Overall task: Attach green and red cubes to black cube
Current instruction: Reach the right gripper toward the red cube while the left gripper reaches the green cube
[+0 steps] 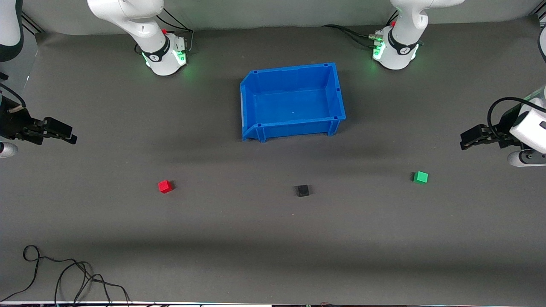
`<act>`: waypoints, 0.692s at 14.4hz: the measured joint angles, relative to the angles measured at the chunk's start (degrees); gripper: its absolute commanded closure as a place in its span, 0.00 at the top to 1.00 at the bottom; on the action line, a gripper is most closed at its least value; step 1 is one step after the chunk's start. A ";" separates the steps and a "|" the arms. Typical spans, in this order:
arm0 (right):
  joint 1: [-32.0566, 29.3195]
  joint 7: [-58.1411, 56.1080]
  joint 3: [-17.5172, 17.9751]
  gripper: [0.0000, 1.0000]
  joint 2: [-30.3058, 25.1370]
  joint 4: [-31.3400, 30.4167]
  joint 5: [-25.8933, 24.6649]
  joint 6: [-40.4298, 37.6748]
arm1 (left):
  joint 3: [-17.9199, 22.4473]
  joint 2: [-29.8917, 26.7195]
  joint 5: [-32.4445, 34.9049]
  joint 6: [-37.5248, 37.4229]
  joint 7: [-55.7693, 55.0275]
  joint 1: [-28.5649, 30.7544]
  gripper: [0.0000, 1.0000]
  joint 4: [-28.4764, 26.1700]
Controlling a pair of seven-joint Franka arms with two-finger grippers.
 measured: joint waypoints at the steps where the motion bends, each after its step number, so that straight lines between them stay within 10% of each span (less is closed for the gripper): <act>1: 0.00 -0.01 0.00 1.00 0.02 0.00 0.00 0.00 | 0.03 0.00 0.00 0.03 0.01 0.07 1.00 0.00; 10: 0.06 23.13 0.17 1.00 0.87 1.36 0.25 0.35 | 0.08 3.95 0.06 2.48 0.01 0.16 1.00 -0.43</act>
